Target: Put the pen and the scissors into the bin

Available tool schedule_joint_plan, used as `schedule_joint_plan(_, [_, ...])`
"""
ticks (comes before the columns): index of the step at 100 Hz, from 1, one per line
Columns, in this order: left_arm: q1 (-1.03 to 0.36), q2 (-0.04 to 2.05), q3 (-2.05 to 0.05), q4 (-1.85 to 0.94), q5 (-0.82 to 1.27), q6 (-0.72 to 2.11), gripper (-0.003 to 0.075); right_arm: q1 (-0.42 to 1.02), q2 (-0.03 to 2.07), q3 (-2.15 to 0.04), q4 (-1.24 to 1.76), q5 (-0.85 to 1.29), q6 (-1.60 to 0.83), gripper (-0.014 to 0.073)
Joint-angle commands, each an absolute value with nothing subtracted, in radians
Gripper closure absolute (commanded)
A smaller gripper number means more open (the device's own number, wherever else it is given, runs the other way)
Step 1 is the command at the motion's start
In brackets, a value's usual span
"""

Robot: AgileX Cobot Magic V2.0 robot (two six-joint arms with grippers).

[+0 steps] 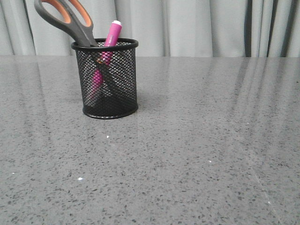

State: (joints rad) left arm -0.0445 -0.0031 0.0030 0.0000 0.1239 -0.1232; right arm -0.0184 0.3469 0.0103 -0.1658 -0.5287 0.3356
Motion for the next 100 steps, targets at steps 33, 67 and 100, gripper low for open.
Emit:
schedule_joint_plan(33, [-0.049,-0.03,0.025,-0.013,0.05,-0.132,0.0741,-0.024,0.29,0.025,-0.144,-0.53,0.326,0.0669])
schedule_joint_plan(67, [-0.049,-0.03,0.025,-0.013,0.05,-0.132,0.0742,-0.022,0.136,-0.02,-0.111,-0.143,0.158,0.0669])
schedule_joint_plan(100, [-0.049,-0.03,0.025,-0.013,0.05,-0.132,0.0742,-0.022,0.119,0.026,-0.16,-0.162,0.152,0.0669])
